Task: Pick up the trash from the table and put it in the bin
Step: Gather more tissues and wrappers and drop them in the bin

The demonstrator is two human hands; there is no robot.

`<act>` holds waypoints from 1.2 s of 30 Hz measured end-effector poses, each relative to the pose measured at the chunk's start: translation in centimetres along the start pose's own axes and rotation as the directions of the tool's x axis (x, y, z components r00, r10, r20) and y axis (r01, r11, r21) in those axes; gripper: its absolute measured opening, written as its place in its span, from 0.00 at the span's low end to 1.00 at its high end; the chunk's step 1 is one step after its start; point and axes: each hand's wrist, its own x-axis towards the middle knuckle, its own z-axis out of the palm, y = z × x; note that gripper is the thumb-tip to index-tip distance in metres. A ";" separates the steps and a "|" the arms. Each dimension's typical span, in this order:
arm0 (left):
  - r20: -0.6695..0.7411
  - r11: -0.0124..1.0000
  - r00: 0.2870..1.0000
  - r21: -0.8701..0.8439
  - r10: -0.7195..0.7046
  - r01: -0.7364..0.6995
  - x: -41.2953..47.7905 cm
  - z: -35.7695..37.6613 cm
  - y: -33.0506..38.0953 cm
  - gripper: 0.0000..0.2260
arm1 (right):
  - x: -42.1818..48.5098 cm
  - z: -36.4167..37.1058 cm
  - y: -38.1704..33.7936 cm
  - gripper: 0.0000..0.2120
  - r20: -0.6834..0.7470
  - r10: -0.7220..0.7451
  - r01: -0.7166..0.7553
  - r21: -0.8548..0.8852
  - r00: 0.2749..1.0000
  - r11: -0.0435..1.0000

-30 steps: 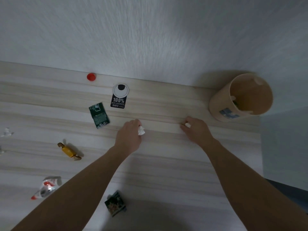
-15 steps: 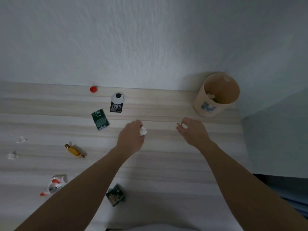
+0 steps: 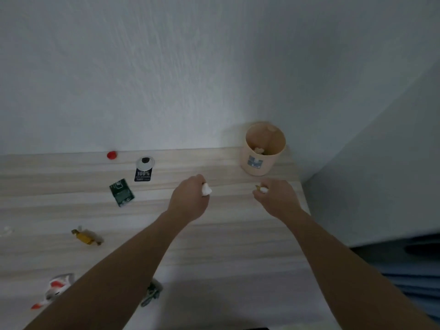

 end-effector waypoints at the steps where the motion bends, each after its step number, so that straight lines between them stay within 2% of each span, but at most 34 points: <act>1: -0.003 1.000 1.000 -0.001 0.017 -0.017 0.4 -0.1 0.8 0.04 | -0.2 -0.7 0.3 0.10 -0.014 0.002 -0.002 -0.006 1.000 1.000; 11: -0.018 0.985 0.985 0.019 0.170 -0.170 5.4 -0.5 8.9 0.06 | 0.0 -7.2 5.5 0.09 -0.163 0.055 -0.056 0.002 0.985 0.998; 17: 0.001 0.983 0.983 0.022 0.184 -0.184 9.0 -0.1 12.6 0.08 | 1.6 -10.0 8.6 0.12 -0.199 0.092 -0.096 -0.011 0.976 0.995; 21: 0.009 0.983 0.983 0.022 0.184 -0.184 11.7 0.1 14.6 0.07 | 3.0 -10.7 10.4 0.11 -0.175 0.091 -0.090 0.014 0.980 0.996; 24: 0.015 0.978 0.979 0.048 0.204 -0.204 13.7 0.4 16.1 0.06 | 3.9 -10.9 11.8 0.15 -0.194 0.079 -0.077 0.021 0.978 0.997; 27: 0.012 0.977 0.978 0.049 0.208 -0.209 15.3 0.9 17.3 0.09 | 4.4 -11.2 12.8 0.12 -0.144 0.114 -0.104 0.077 0.983 0.992; 31: 0.019 0.978 0.980 0.048 0.200 -0.201 17.0 2.1 18.0 0.08 | 5.2 -11.2 14.1 0.12 -0.190 0.126 -0.116 0.060 0.974 0.991; 36: 0.038 0.977 0.979 0.059 0.202 -0.204 18.9 3.0 18.2 0.13 | 5.8 -10.8 15.2 0.13 -0.187 0.127 -0.113 0.080 0.974 0.990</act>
